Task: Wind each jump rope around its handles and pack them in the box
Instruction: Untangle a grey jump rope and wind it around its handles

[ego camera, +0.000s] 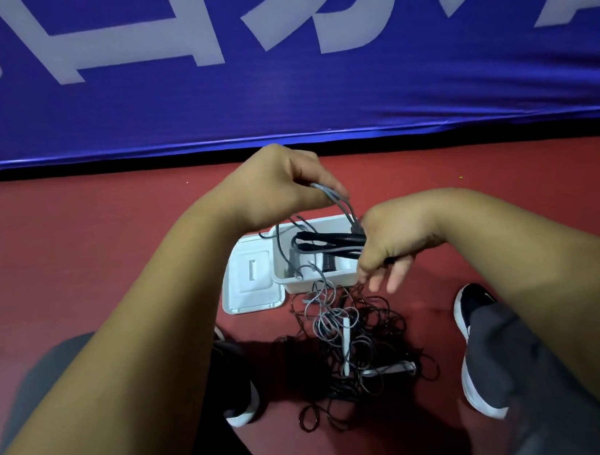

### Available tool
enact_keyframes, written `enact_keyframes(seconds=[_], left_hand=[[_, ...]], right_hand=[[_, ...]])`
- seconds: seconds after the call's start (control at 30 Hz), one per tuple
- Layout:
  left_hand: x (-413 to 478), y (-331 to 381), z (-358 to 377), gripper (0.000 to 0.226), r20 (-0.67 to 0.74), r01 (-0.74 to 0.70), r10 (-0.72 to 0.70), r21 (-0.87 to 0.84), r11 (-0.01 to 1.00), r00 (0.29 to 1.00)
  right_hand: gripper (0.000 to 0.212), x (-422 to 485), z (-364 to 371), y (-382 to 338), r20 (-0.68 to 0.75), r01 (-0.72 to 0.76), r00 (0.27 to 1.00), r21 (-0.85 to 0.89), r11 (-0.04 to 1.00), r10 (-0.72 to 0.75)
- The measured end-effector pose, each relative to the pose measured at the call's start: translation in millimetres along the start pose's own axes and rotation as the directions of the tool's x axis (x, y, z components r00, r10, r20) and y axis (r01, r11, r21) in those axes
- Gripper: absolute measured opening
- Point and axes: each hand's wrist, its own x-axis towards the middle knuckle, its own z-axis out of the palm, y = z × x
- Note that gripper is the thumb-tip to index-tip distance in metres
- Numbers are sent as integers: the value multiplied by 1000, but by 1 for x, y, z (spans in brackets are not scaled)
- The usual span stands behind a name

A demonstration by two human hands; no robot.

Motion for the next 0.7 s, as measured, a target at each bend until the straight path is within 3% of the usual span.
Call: enact_keyframes(seconds=[0.2,0.33,0.47,0.57,0.63,0.7], left_hand=[[-8,-2,-2,26,126,-23,-2,194,981,992],[-10,-5,-1,29,76,60,-81,251,966,994],[-9,-8,10,24,48,191,-232,422,886,971],[-5,-8,26,21,-12,282,-322,517,808,946],[-1,-9,37,19,-114,354,-339,431,830,934],[4,-12,41,21,-177,387,-358,171,906,917]], right_hand=[[31,9,-11,7,-217,68,975,120,990,-40],[31,11,-18,7,-318,146,945,213,966,-72],[27,12,-21,1,-432,231,895,230,945,-113],[28,15,-19,-4,-483,345,863,351,871,-147],[26,15,-16,-9,-521,420,839,434,797,-159],[27,14,-16,-13,-560,482,811,478,734,-168]])
